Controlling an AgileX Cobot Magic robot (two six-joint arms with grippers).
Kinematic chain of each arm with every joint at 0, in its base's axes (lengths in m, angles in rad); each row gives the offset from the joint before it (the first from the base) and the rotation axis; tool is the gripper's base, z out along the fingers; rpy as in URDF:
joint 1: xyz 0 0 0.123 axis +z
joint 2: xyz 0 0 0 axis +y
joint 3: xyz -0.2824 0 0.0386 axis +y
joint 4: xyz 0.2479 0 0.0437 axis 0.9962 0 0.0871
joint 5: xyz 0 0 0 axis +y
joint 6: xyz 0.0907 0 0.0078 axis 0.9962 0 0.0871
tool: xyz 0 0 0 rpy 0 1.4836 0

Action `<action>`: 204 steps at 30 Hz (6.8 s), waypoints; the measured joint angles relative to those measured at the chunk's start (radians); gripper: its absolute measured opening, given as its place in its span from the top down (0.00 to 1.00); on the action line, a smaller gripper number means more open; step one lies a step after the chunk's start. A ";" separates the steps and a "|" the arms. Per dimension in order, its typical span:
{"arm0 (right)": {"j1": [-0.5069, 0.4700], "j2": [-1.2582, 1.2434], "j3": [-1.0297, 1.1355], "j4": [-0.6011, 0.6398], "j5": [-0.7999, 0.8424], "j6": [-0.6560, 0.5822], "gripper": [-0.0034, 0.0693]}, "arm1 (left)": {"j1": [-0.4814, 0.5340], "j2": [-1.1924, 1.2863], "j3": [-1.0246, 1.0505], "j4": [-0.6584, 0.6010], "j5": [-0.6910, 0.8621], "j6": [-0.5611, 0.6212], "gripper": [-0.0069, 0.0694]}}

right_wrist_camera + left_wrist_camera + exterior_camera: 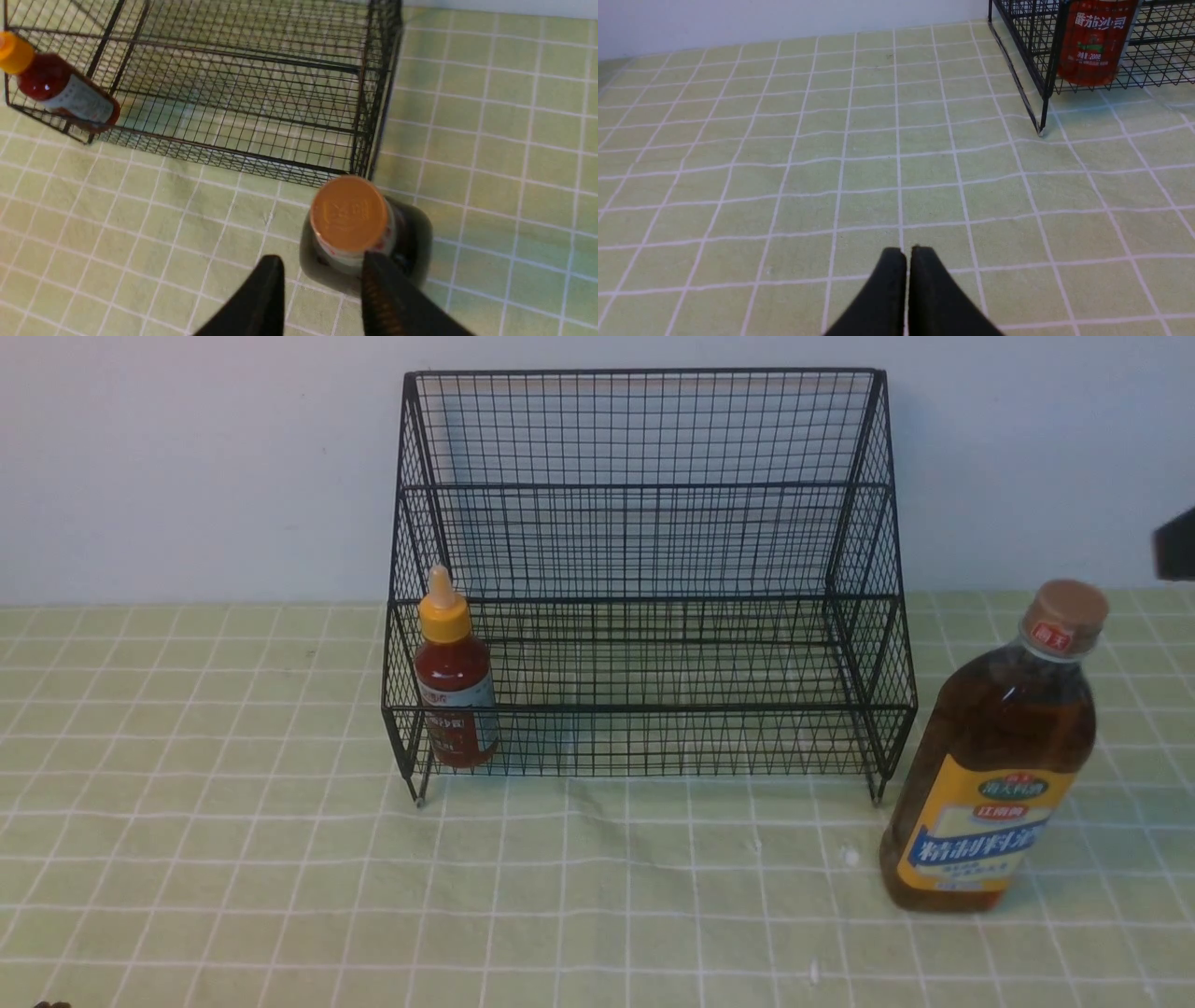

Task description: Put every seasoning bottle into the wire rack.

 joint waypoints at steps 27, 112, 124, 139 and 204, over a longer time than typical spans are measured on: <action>0.092 0.242 -0.002 -0.202 -0.043 0.067 0.50 | 0.000 0.000 0.000 0.000 0.000 0.000 0.92; 0.249 0.881 -0.991 -0.292 0.078 0.169 0.45 | 0.000 0.000 0.000 0.000 0.000 0.000 0.92; 0.249 0.629 -0.995 -0.372 0.061 0.188 0.41 | 0.000 0.000 0.000 0.000 0.000 0.000 0.92; 0.249 -0.237 -0.318 -0.378 0.024 0.215 0.97 | 0.000 0.000 0.000 0.000 0.000 0.000 0.92; -0.090 -1.198 1.366 -0.372 -0.855 0.297 0.97 | 0.000 0.000 0.000 0.000 -0.001 0.000 0.92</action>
